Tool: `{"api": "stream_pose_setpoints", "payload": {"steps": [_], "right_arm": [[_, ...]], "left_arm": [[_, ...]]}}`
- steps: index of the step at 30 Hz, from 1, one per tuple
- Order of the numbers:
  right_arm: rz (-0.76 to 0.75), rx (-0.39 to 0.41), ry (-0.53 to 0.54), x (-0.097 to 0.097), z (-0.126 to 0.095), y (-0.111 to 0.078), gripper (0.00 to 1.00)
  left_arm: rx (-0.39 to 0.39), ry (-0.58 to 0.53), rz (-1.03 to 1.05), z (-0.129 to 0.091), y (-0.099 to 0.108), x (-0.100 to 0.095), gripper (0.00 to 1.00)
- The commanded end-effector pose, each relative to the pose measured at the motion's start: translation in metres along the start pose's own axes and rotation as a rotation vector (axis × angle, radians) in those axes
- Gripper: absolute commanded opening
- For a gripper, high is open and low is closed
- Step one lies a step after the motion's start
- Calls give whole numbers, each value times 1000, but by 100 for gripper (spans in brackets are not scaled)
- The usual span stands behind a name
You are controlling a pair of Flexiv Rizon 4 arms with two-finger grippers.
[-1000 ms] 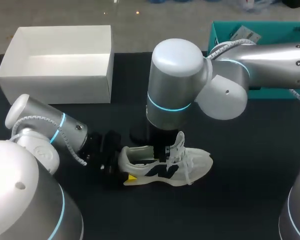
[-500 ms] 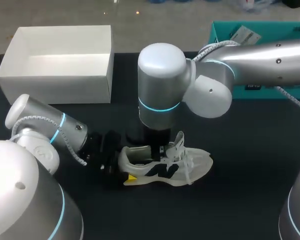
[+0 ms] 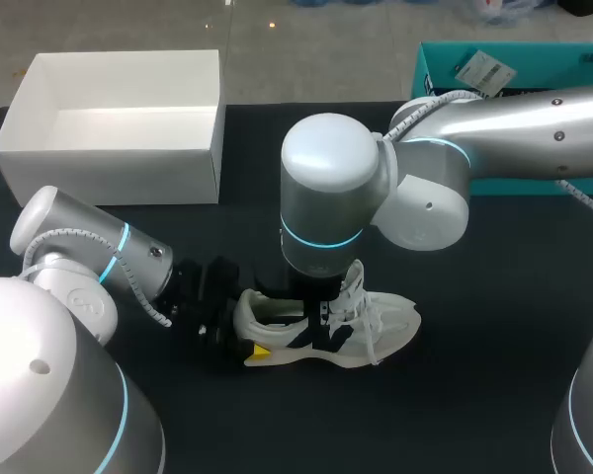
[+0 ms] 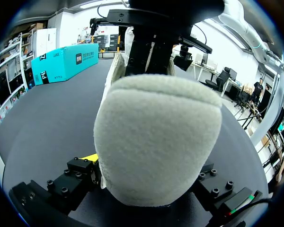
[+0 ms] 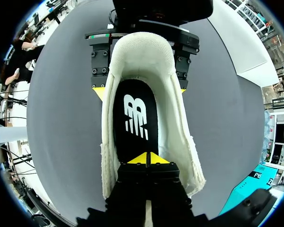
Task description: Take the shoe out of the shoebox, open the shoe tongue, remove and reinsert the insole, then place the shoe into the shoebox
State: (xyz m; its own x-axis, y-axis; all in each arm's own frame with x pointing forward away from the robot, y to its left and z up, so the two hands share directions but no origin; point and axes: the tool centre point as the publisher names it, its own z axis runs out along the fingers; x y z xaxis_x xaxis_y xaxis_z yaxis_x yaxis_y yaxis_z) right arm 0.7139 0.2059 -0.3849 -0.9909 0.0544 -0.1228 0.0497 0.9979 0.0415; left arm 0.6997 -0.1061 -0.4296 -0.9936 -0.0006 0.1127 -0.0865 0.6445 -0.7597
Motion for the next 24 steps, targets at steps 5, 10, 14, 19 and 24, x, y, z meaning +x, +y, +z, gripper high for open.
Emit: {"api": "stream_pose_setpoints", "payload": {"steps": [5,10,14,19,24], "right_arm": [[-1,0,10,1,5,1,18],[2,1,0,-2,3,4,31],[-1,4,4,-5,4,5,29],[-6,6,25,-6,4,9,26],[-12,5,37,-2,0,3,16]], "left_arm": [[-7,1,-2,5,2,3,0],[-7,1,-2,5,2,3,0],[-7,1,-2,5,2,3,0],[-7,1,-2,5,2,3,0],[-7,1,-2,5,2,3,0]]}}
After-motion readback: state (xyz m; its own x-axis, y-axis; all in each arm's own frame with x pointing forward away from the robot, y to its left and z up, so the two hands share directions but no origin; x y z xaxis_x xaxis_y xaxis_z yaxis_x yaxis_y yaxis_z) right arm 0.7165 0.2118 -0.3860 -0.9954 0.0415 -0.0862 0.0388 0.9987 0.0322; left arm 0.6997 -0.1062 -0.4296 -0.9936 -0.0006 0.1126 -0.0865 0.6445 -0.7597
